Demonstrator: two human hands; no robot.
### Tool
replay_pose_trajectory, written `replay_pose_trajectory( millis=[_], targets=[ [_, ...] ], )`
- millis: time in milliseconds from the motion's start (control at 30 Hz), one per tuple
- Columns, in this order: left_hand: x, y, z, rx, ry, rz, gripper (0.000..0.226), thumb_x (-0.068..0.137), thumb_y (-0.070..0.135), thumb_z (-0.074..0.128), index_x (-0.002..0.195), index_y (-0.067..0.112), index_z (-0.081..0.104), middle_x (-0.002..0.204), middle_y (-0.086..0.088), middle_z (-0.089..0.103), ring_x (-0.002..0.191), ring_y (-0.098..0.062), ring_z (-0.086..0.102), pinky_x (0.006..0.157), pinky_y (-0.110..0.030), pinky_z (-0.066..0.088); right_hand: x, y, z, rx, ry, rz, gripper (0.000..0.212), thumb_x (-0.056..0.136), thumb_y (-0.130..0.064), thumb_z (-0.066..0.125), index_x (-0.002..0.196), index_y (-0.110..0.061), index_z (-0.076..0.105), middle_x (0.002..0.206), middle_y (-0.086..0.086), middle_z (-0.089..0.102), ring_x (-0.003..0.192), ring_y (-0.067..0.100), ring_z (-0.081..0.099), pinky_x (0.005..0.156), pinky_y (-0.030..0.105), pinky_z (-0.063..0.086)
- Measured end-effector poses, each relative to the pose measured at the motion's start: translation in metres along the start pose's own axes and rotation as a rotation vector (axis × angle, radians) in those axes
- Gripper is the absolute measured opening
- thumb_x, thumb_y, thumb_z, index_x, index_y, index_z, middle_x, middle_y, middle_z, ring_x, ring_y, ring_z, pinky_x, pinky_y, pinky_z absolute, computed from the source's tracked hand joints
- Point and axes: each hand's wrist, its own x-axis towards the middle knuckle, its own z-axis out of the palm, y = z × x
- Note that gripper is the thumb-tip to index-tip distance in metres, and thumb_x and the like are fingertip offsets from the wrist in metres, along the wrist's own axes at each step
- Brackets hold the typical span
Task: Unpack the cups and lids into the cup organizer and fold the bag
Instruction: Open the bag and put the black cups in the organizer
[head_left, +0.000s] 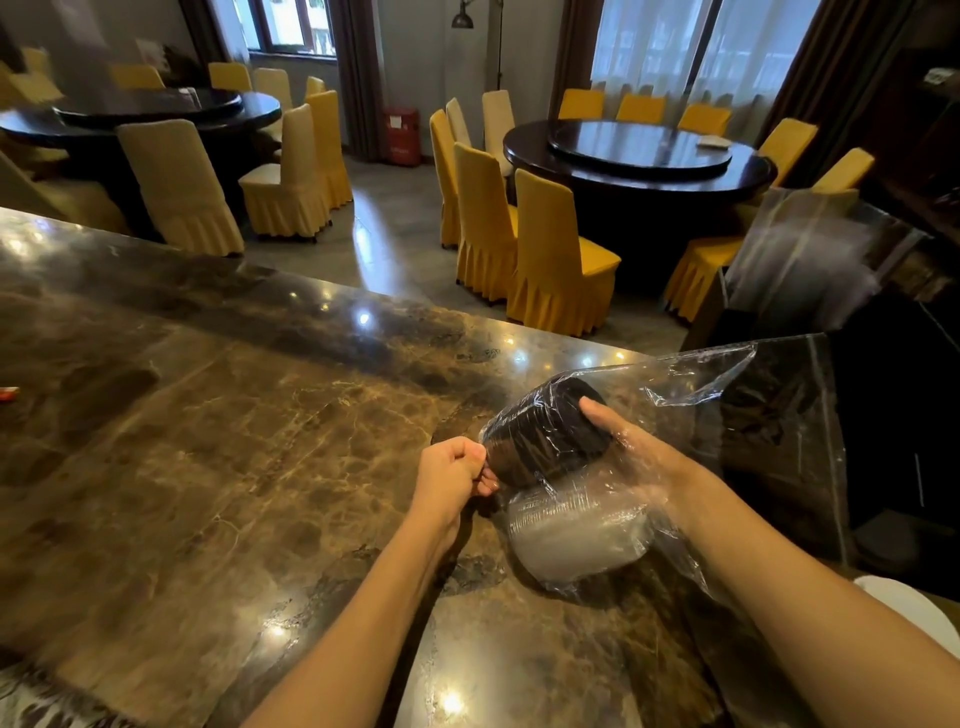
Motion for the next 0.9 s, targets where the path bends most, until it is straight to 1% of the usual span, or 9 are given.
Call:
replay_pose_trajectory(
  millis=[67,200,333,433,533,700,800,833,900],
  targets=[
    [0.0,0.0,0.0,-0.008,-0.01,-0.002,0.061,0.099,-0.006,0.045,0.05,0.02,0.068,0.053,-0.003,0.061,0.048,-0.012,0.054,0.045,-0.021,0.045,-0.001,0.002,-0.003,0.006,0.032,-0.026,0.078,0.069,-0.042,0.089,0.135,-0.011,0.061,0.133,0.023,0.064,0.123,0.04,0.061,0.104,0.054,0.048],
    [-0.002,0.001,0.0,-0.007,0.004,-0.016,0.059,0.099,-0.006,0.044,0.05,0.018,0.067,0.055,-0.002,0.061,0.05,-0.011,0.054,0.046,-0.021,0.045,-0.005,-0.006,-0.006,-0.115,0.132,-0.081,0.066,0.075,-0.046,0.08,0.129,-0.012,0.065,0.125,0.019,0.07,0.112,0.033,0.069,0.084,0.038,0.059],
    [-0.007,0.001,0.002,-0.011,0.052,-0.027,0.048,0.096,-0.011,0.042,0.057,0.008,0.062,0.056,-0.005,0.057,0.047,-0.01,0.051,0.043,-0.02,0.041,-0.006,-0.012,0.0,-0.295,0.016,-0.09,0.072,0.078,-0.062,0.069,0.129,-0.012,0.062,0.123,0.015,0.072,0.114,0.029,0.068,0.083,0.034,0.059],
    [-0.01,0.003,0.003,-0.029,0.086,-0.028,0.044,0.097,-0.011,0.041,0.06,0.005,0.059,0.058,-0.008,0.055,0.047,-0.011,0.05,0.042,-0.02,0.039,-0.008,-0.015,-0.001,-0.26,-0.046,-0.085,0.082,0.078,-0.061,0.072,0.138,-0.007,0.055,0.132,0.024,0.063,0.119,0.039,0.063,0.087,0.04,0.057],
    [-0.013,0.004,0.003,-0.022,0.11,-0.029,0.039,0.098,-0.01,0.041,0.066,0.001,0.06,0.06,-0.01,0.054,0.046,-0.011,0.05,0.043,-0.02,0.039,-0.009,-0.02,-0.004,-0.259,-0.09,-0.063,0.079,0.085,-0.058,0.068,0.142,-0.007,0.049,0.135,0.023,0.062,0.123,0.038,0.061,0.093,0.041,0.055],
    [-0.015,0.001,0.003,-0.033,0.1,-0.059,0.035,0.1,-0.003,0.048,0.07,0.002,0.064,0.063,-0.01,0.058,0.049,-0.012,0.052,0.047,-0.021,0.042,-0.005,-0.027,-0.005,-0.355,-0.091,-0.057,0.081,0.085,-0.061,0.067,0.138,-0.001,0.051,0.134,0.028,0.06,0.126,0.044,0.056,0.111,0.052,0.041],
    [-0.019,0.004,0.006,-0.028,0.08,-0.061,0.017,0.101,0.013,0.057,0.097,0.0,0.067,0.081,-0.013,0.069,0.065,-0.016,0.063,0.062,-0.028,0.056,-0.003,-0.027,-0.004,-0.322,-0.042,-0.113,0.076,0.085,-0.055,0.069,0.136,-0.001,0.052,0.135,0.033,0.056,0.126,0.048,0.054,0.111,0.054,0.042],
    [-0.023,0.005,0.008,0.014,0.062,-0.051,0.026,0.1,0.022,0.061,0.114,0.001,0.063,0.091,-0.011,0.072,0.076,-0.017,0.067,0.074,-0.033,0.06,-0.001,-0.026,-0.004,-0.27,0.01,-0.116,0.078,0.078,-0.055,0.076,0.133,-0.003,0.055,0.134,0.031,0.059,0.123,0.045,0.058,0.107,0.052,0.046],
    [-0.035,0.007,0.013,0.134,-0.018,-0.03,0.074,0.091,0.049,0.066,0.148,0.011,0.037,0.112,-0.004,0.071,0.101,-0.019,0.069,0.097,-0.044,0.055,0.002,-0.021,-0.005,-0.124,0.12,-0.103,0.084,0.065,-0.054,0.087,0.13,-0.008,0.061,0.13,0.024,0.065,0.119,0.038,0.064,0.099,0.046,0.052]
  ],
)
